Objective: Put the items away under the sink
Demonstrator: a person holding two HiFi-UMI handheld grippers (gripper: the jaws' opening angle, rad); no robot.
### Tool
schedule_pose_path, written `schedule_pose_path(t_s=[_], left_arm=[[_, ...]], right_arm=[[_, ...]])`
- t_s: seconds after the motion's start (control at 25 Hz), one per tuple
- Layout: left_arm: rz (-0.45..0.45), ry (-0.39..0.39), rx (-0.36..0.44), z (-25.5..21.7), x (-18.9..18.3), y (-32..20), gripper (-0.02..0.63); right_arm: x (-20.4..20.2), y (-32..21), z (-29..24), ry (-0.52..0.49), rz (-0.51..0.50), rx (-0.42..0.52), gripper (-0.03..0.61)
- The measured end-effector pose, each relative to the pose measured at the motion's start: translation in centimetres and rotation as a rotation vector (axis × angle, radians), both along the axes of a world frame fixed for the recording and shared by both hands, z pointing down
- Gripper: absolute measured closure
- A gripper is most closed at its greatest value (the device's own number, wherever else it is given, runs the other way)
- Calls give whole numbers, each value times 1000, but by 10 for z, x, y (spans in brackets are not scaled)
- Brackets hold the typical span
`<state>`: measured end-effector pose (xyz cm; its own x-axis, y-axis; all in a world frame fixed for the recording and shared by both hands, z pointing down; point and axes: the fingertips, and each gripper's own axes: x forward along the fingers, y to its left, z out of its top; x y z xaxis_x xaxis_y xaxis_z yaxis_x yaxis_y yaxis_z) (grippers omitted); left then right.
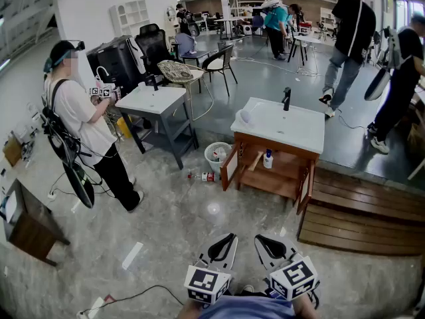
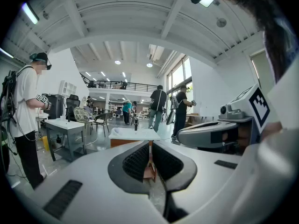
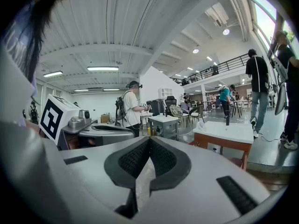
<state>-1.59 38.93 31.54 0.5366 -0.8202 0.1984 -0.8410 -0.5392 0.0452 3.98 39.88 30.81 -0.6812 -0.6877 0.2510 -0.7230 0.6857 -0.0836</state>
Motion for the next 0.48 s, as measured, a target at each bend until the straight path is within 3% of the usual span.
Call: schedule_pose_path(t_s=[0.48], left_arm=[[21, -23, -7, 5, 11, -1, 595]], right_arm=[[12, -1, 5, 13, 30, 10, 565]])
